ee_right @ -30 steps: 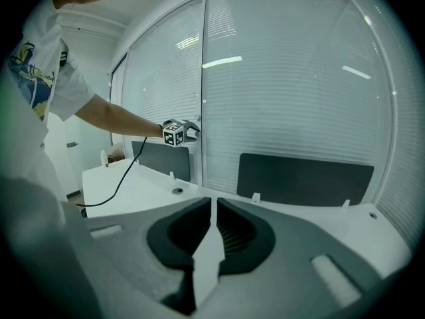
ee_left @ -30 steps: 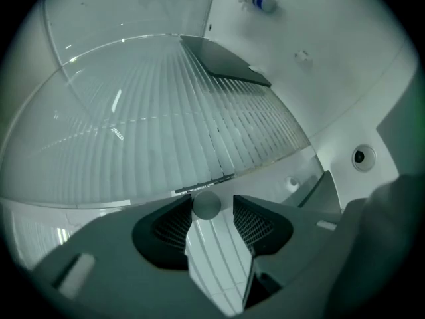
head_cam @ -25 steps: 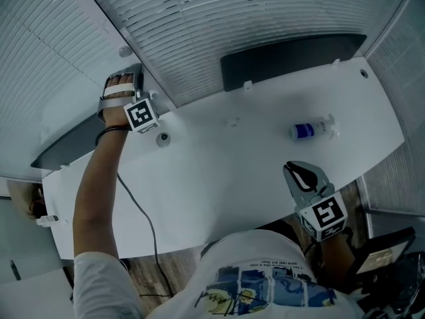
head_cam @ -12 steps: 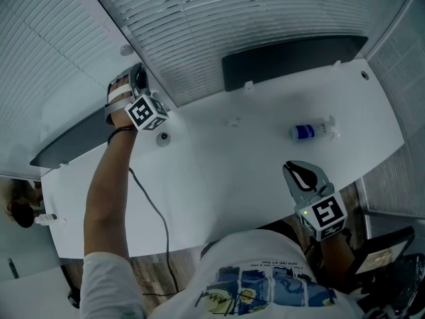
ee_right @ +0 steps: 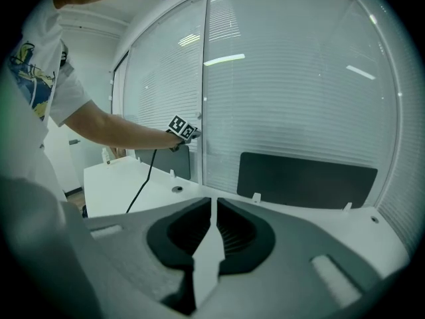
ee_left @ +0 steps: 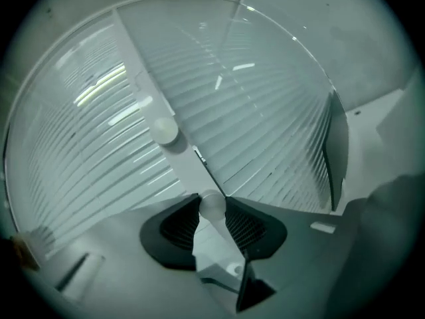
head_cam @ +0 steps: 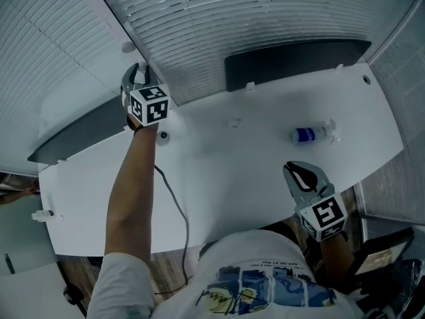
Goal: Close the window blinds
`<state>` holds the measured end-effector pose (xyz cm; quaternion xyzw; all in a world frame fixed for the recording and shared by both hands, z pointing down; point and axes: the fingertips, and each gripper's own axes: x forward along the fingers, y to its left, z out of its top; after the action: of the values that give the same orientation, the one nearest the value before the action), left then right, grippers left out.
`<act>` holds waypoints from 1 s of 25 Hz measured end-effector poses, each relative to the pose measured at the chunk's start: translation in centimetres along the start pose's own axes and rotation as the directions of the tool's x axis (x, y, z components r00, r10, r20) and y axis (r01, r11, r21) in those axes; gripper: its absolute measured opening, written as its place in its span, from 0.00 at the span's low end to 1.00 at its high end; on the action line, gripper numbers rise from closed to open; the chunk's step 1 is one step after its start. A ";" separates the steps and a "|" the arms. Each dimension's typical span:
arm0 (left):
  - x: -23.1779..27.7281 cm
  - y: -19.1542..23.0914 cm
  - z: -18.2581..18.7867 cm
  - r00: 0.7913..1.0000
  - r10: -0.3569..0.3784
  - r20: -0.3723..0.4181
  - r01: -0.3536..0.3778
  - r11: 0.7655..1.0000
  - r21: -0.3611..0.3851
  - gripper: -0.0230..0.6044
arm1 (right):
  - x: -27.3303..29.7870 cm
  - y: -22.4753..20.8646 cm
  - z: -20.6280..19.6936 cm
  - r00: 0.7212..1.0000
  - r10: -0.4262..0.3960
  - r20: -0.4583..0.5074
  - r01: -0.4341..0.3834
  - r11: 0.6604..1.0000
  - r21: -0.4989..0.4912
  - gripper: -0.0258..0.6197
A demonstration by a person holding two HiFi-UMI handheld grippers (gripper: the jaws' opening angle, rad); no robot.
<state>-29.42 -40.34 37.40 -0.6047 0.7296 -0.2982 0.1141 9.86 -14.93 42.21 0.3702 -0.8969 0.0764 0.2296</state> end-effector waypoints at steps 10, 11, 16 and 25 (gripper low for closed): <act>-0.8 0.7 0.1 1.000 -0.012 0.007 0.014 0.919 -0.394 0.23 | 0.2 0.2 0.1 1.000 0.020 0.002 -0.020 1.000 -0.009 0.07; -0.8 0.8 0.1 1.000 -0.016 0.008 0.018 0.895 -0.445 0.23 | 0.3 0.2 0.2 1.000 0.022 0.002 -0.022 1.000 -0.011 0.07; -1.0 1.0 -0.2 0.998 -0.048 0.038 0.061 0.728 -0.683 0.23 | 0.4 0.2 0.2 1.000 0.029 0.003 -0.029 0.999 -0.014 0.07; -0.9 0.9 -0.5 0.988 -0.101 0.120 0.152 0.423 -0.893 0.23 | 0.6 0.4 0.2 0.999 0.041 0.007 -0.041 0.999 -0.018 0.07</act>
<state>-30.21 -39.25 37.09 -0.6323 0.7258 0.1426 -0.2303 9.10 -15.06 42.29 0.3499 -0.9058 0.0719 0.2278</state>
